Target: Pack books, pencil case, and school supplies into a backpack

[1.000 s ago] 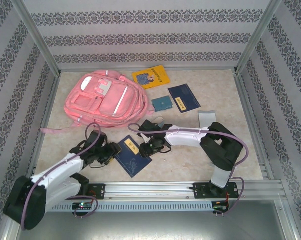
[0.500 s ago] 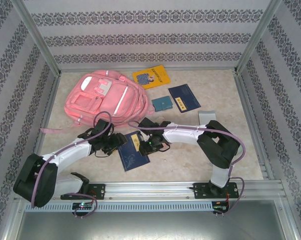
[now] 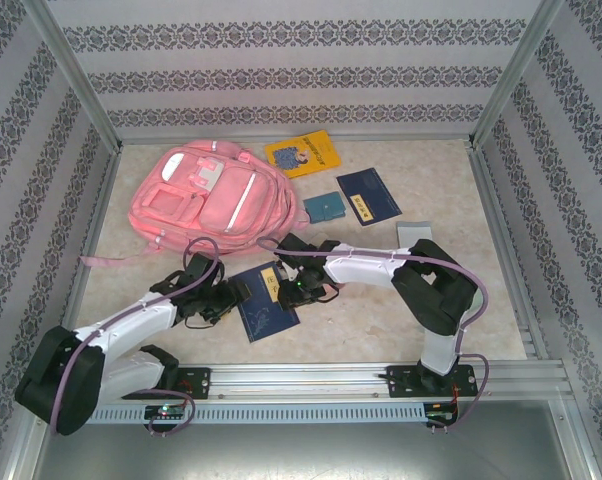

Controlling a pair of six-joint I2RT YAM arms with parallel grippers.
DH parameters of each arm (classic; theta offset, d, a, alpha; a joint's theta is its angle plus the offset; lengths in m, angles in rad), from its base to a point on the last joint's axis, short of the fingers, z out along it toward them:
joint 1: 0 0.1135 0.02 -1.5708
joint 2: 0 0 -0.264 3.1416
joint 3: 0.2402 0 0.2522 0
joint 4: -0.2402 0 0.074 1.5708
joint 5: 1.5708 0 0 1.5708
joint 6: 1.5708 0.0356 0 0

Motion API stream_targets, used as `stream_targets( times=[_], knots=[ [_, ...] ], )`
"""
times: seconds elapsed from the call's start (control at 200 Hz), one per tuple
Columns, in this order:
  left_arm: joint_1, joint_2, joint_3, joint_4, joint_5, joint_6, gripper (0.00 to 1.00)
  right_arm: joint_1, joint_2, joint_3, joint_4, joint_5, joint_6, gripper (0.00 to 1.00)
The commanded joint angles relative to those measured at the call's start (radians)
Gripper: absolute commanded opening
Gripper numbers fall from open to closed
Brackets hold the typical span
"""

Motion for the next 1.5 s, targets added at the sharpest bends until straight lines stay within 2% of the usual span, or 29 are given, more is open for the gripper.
stream_targets(
  times=[0.0, 0.195, 0.47, 0.545, 0.879, 1.099, 1.219, 1.394, 1.499],
  knots=[
    [-0.031, 0.063, -0.014, 0.043, -0.002, -0.006, 0.64, 0.021, 0.068, 0.016, 0.118, -0.043, 0.014, 0.32],
    [-0.041, 0.070, -0.043, 0.203, 0.049, -0.051, 0.60, 0.029, 0.086, 0.022, 0.149, -0.086, 0.035, 0.32],
    [-0.041, -0.051, -0.055, 0.162, 0.020, -0.056, 0.59, 0.067, 0.137, 0.094, 0.215, -0.222, 0.072, 0.32],
    [-0.041, -0.069, -0.083, 0.189, 0.026, -0.077, 0.55, 0.071, 0.152, 0.111, 0.224, -0.245, 0.077, 0.32],
    [-0.041, -0.306, -0.056, 0.231, 0.041, -0.107, 0.42, 0.064, 0.135, 0.098, 0.231, -0.239, 0.084, 0.32],
    [-0.041, -0.241, -0.048, 0.132, 0.037, -0.067, 0.43, 0.050, 0.115, 0.081, 0.238, -0.225, 0.090, 0.32],
    [-0.041, -0.247, -0.032, 0.061, 0.007, -0.039, 0.33, 0.038, 0.095, 0.061, 0.243, -0.217, 0.095, 0.32],
    [-0.042, -0.323, 0.033, -0.063, -0.033, -0.008, 0.06, 0.002, 0.009, 0.028, 0.220, -0.178, 0.088, 0.35],
    [-0.041, -0.356, 0.081, -0.081, -0.026, -0.007, 0.00, -0.048, -0.090, -0.002, 0.207, -0.163, 0.088, 0.42]
  ],
)
